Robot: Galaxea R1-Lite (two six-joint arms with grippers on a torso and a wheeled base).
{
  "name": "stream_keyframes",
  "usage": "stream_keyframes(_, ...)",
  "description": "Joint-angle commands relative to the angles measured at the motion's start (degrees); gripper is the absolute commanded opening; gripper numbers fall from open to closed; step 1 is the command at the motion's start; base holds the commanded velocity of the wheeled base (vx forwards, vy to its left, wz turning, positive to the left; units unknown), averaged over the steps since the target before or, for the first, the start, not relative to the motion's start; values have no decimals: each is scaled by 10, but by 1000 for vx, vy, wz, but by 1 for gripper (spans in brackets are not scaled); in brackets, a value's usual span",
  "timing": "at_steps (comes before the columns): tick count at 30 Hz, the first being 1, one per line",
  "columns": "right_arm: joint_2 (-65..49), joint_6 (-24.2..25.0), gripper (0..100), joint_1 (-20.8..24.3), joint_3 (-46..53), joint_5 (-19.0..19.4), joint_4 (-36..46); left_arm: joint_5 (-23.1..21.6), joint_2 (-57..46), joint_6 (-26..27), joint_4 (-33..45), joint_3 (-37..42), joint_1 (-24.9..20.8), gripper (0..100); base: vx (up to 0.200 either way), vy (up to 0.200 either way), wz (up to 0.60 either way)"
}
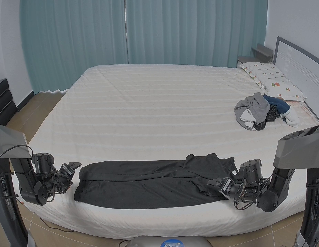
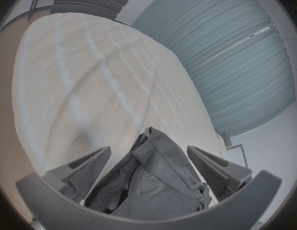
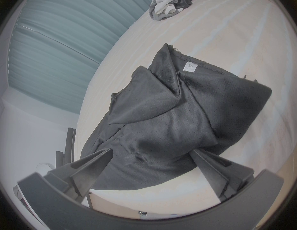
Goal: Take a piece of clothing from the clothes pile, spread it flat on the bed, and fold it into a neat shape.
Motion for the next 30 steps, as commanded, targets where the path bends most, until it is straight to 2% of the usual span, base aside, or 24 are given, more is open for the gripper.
stream_keyframes(1, 13, -1, 100, 2, -10, -8, 0, 0, 2, 0, 0, 0, 0, 100, 0, 0, 0)
stream_keyframes(2, 22, -1, 100, 2, -18, -22, -1, 0, 2, 0, 0, 0, -1, 100, 0, 0, 0)
stream_keyframes(3, 23, -1, 0, 3, -20, -24, -1, 0, 2, 0, 0, 0, 0, 100, 0, 0, 0)
stream_keyframes(7, 19, 0, 0, 13, -19, -49, -2, 0, 2, 0, 0, 0, 0, 100, 0, 0, 0)
stream_keyframes(11, 15, 0, 0, 15, -14, -57, -1, 0, 2, 0, 0, 0, 0, 100, 0, 0, 0)
stream_keyframes(23, -57, 3, 0, 9, 28, -40, 6, 0, 2, 1, 0, 0, 0, 100, 0, 0, 0)
stream_keyframes(30, -42, -8, 0, 10, 37, -31, 9, 0, 3, 1, 0, 0, 0, 100, 0, 0, 0)
